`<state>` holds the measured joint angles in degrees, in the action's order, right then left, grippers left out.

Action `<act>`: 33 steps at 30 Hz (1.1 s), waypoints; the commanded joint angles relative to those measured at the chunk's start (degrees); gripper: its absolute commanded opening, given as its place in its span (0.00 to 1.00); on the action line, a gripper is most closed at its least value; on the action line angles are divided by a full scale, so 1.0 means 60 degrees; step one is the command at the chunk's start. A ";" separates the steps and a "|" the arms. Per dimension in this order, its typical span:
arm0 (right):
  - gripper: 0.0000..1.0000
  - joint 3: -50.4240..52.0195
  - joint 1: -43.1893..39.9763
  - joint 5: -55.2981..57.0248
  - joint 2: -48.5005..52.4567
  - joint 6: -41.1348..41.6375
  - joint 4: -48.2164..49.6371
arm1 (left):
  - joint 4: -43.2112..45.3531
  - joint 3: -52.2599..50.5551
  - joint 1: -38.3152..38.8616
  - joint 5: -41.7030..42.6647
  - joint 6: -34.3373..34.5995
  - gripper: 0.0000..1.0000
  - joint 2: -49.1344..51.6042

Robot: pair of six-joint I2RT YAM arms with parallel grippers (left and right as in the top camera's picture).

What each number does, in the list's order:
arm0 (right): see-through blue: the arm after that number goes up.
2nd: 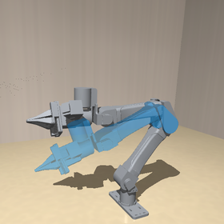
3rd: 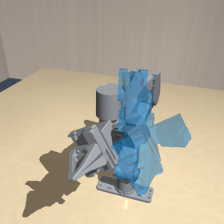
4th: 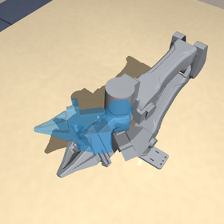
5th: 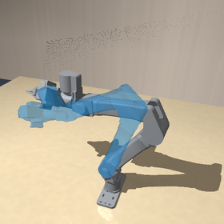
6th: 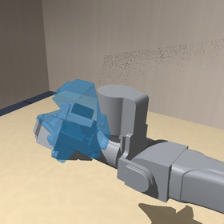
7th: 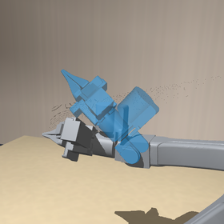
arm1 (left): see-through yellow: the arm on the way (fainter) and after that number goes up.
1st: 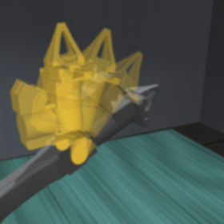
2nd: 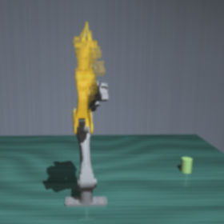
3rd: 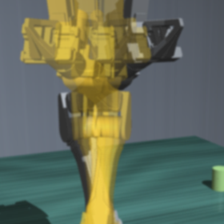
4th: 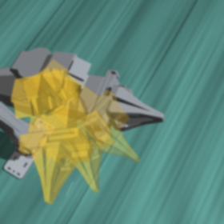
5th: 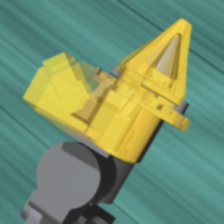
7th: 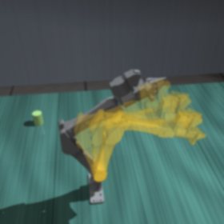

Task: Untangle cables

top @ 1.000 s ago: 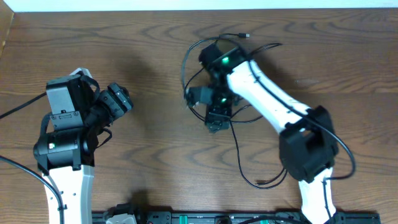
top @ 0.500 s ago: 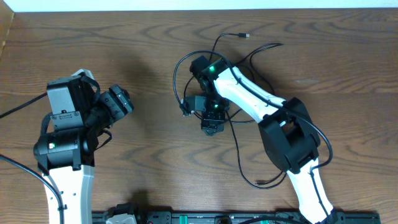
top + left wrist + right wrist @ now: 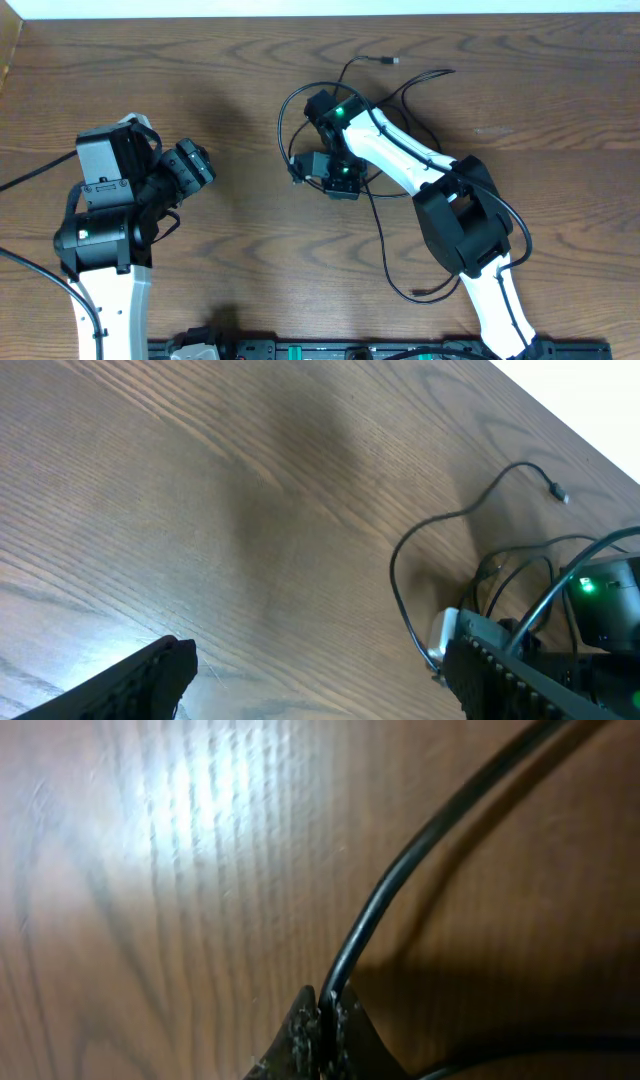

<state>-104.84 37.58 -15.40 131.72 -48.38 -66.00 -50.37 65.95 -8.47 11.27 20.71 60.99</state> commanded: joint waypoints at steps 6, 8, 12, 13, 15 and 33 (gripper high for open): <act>0.01 -0.0969 0.0029 0.1286 -0.0481 0.1905 -0.0178 | -0.0029 0.0153 -0.0040 0.0047 -0.0193 0.85 -0.0004; 0.01 -0.1625 0.0018 0.1989 -0.0838 0.2109 -0.0393 | -0.0044 0.0153 -0.0033 0.0047 -0.0197 0.85 0.0000; 0.01 -0.3169 -0.0098 0.3585 -0.1861 0.2277 -0.0404 | -0.0175 0.0153 -0.0033 0.0044 -0.0197 0.85 0.0000; 0.01 -0.3446 -0.0149 0.3920 -0.2095 0.2273 -0.0259 | -0.0208 0.0153 -0.0033 0.0044 -0.0197 0.85 0.0000; 0.01 -0.3942 -0.0321 0.4707 -0.2630 0.2273 0.0335 | -0.0255 0.0153 -0.0033 0.0044 -0.0197 0.85 0.0000; 0.01 -0.4251 -0.6568 0.5508 -0.4761 0.5541 0.4768 | -0.0466 0.0062 -0.0033 0.0047 -0.0342 0.84 0.0331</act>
<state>-130.43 4.49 16.56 102.96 -22.85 -37.45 -52.80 65.95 -8.47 11.66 19.46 61.69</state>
